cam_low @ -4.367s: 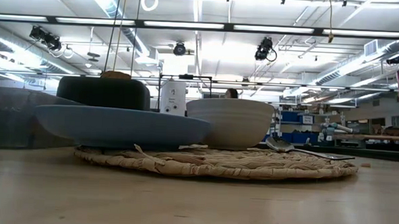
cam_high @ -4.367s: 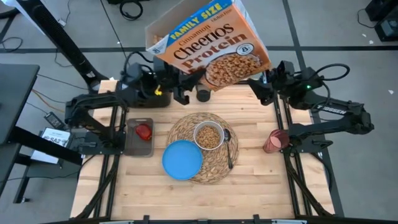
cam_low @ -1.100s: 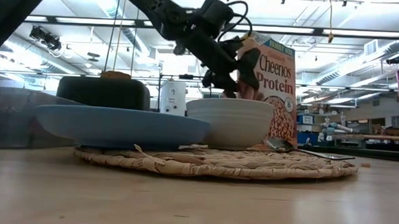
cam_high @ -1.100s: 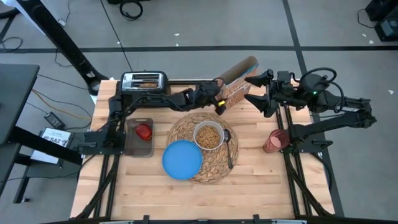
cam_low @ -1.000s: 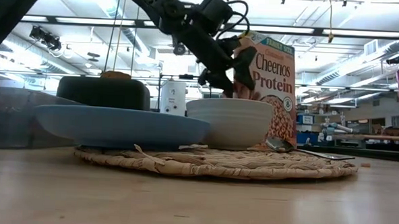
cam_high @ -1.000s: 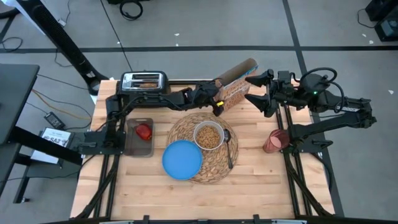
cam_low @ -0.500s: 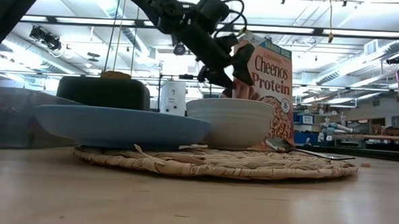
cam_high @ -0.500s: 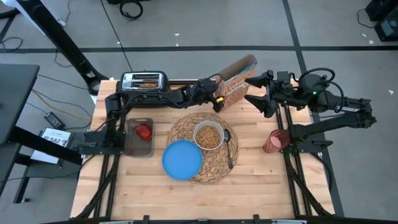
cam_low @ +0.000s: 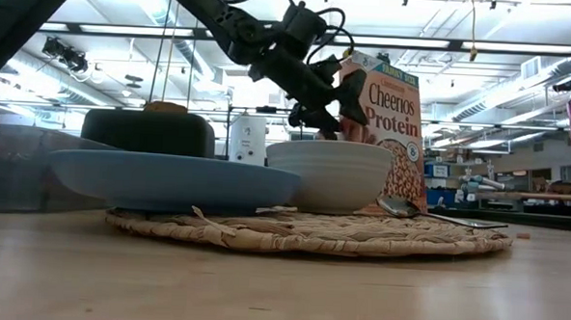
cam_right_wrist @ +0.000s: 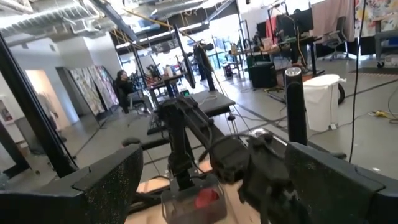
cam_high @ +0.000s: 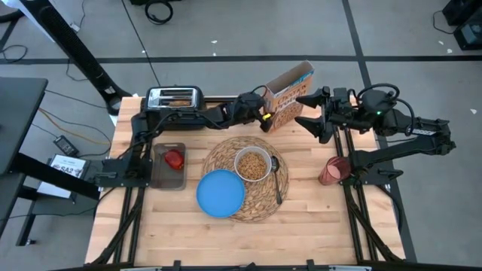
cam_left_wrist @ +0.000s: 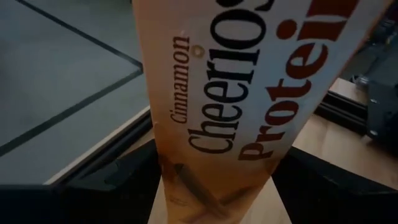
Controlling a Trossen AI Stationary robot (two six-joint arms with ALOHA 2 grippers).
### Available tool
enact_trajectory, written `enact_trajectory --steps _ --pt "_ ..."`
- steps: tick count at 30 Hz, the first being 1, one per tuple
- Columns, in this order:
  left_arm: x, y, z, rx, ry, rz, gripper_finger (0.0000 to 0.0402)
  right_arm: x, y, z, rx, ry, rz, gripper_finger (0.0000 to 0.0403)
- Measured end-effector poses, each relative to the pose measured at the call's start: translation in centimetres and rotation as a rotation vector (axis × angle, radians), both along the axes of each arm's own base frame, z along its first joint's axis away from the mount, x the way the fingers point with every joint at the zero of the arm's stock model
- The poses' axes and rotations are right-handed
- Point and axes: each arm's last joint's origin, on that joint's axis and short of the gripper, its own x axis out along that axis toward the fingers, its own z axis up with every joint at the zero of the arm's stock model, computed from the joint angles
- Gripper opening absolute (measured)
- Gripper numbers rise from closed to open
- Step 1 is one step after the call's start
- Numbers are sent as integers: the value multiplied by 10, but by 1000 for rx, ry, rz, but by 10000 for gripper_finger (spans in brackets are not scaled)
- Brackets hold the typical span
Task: Arrange a breakfast setting
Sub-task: Pour the cereal from the yellow cereal box into the white bowl
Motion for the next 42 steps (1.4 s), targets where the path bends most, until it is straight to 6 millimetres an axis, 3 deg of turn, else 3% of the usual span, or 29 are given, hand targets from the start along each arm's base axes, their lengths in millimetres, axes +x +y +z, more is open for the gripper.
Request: enact_trajectory --steps 7,14,28,32,35,42 --pt "-7 -5 5 -51 65 -70 289 0 0 -3 1 30 0 391" --pt "-6 -6 6 -70 51 -114 316 0 0 -5 2 49 -1 391" --pt "0 10 0 41 -26 -23 316 -4 -3 -34 41 348 -109 391" --pt "-1 8 2 42 -21 -44 316 -6 -9 -36 -57 407 -184 391" --pt "-1 5 4 38 -9 -52 316 -6 -14 -23 -191 465 -189 385" --pt "-2 -3 1 32 59 -80 316 16 -51 -9 -427 844 -118 347"
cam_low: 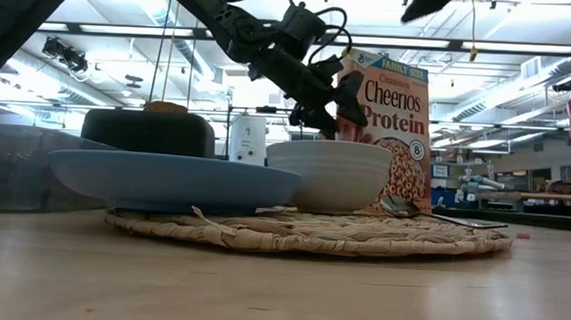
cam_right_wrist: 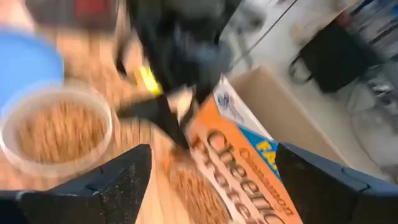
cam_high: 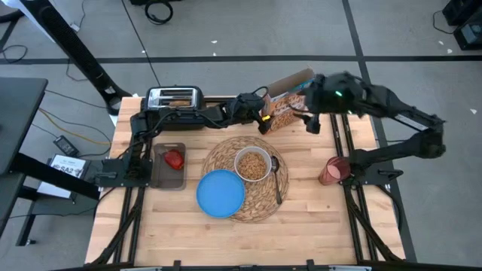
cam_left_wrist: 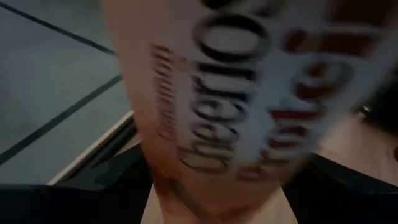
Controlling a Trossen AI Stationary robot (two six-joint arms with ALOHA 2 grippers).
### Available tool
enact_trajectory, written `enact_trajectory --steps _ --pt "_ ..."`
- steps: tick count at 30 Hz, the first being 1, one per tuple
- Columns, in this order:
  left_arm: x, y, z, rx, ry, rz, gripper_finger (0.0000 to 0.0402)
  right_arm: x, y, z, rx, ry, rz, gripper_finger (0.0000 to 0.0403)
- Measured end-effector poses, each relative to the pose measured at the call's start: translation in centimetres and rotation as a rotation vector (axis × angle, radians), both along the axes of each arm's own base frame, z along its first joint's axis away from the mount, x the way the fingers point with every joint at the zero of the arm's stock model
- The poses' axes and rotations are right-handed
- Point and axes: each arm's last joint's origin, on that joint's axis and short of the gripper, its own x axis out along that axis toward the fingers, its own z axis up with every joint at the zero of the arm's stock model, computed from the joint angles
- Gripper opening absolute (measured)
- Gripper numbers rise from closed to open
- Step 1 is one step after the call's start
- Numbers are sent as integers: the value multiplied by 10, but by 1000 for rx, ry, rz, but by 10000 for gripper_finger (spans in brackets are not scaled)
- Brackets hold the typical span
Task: Arrange a breakfast setting
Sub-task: Pour the cereal from the yellow cereal box into the white bowl
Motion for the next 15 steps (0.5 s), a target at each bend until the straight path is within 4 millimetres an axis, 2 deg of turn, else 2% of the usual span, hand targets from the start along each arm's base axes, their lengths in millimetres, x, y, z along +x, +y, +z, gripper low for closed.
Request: enact_trajectory --steps 4,8,10,15 --pt "-1 -6 8 7 -4 -15 316 19 -32 -2 -21 209 42 323" --pt "-2 -6 9 3 -5 -10 316 38 -61 6 -85 307 96 296" --pt "-2 -6 9 -1 -4 -4 316 43 -72 7 -61 370 130 278" --pt "-2 -6 8 -5 6 -3 316 51 -95 -7 39 595 182 219"
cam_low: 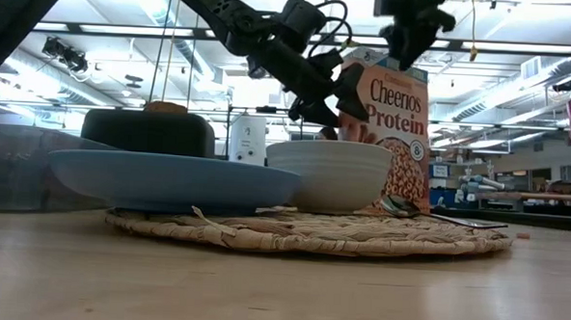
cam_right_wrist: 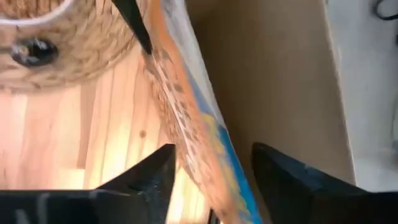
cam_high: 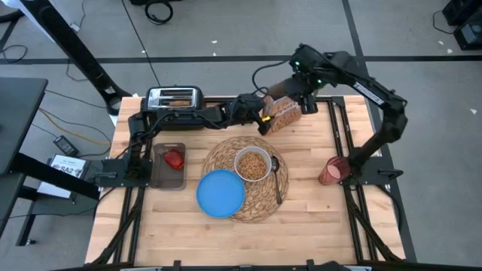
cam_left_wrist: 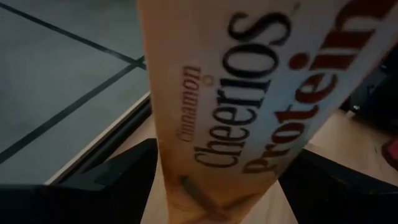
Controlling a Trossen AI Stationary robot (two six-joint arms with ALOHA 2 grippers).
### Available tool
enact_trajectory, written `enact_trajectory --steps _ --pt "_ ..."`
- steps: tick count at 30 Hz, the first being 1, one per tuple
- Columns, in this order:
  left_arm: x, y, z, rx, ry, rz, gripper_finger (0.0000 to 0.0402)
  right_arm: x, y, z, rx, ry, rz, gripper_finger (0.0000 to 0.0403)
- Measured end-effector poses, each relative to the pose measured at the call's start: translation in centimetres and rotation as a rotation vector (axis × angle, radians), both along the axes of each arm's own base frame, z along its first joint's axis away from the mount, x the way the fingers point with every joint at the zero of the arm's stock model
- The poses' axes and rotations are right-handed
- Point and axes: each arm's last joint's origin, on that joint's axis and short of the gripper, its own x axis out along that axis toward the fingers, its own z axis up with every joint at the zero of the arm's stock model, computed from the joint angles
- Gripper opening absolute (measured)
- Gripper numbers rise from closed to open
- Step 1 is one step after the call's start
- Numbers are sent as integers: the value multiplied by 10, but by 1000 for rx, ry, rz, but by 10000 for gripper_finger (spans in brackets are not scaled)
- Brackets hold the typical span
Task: Arrange a breakfast setting
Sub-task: Pour the cereal from the yellow cereal box into the white bowl
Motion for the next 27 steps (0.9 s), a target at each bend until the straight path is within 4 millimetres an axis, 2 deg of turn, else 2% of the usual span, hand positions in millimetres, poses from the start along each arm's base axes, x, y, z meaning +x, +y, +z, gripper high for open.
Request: enact_trajectory --steps 4,11,17,27 --pt "-1 -1 1 -3 7 -2 316 5 -11 -6 -1 10 -9 156" --pt "-6 1 12 9 -5 2 316 1 -13 -13 27 56 -14 16" --pt "-14 2 24 -5 -1 -4 316 -7 -13 -9 6 75 -61 8" --pt "-35 -6 52 -1 61 -25 316 -44 -11 5 7 97 -235 4"
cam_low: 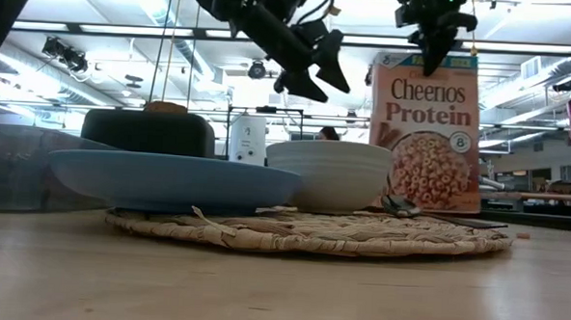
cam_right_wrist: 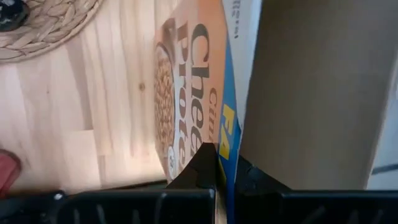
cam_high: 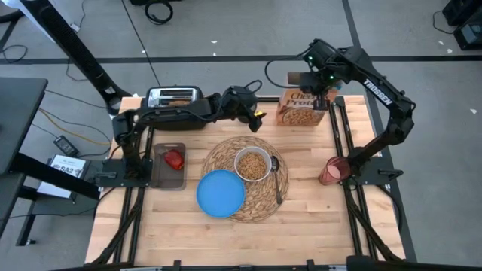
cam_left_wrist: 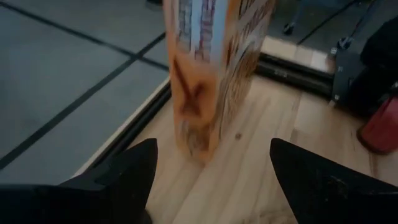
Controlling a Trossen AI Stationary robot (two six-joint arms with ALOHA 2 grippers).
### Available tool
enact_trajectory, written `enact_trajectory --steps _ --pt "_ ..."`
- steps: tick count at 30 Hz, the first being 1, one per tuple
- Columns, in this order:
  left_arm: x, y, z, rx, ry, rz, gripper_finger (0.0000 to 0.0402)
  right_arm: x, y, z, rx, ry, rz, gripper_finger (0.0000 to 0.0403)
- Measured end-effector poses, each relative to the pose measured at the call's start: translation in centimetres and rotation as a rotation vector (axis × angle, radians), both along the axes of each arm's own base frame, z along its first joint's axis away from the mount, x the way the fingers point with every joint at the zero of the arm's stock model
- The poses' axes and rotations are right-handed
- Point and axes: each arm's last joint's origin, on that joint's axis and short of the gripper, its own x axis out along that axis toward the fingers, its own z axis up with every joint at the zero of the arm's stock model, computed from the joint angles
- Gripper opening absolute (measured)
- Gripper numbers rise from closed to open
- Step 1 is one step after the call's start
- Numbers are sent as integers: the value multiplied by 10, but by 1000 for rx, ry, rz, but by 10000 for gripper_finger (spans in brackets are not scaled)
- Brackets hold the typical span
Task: Arrange a breakfast setting
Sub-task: Pour the cereal from the yellow cereal box into the white bowl
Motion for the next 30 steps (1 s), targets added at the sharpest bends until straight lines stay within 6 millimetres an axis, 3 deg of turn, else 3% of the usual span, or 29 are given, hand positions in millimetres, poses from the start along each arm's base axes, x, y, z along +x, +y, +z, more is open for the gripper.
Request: enact_trajectory --steps 7,16,22,30 --pt "-21 -14 32 -2 0 -13 316 -16 -6 2 3 19 -117 3" --pt "-55 -47 82 14 -68 -58 316 -18 -8 -17 50 81 -166 18" --pt "-70 -63 104 34 -122 -83 316 -18 -6 -18 45 88 -182 70" --pt "-77 -66 108 19 -124 -76 316 -20 7 -9 14 47 -172 157"
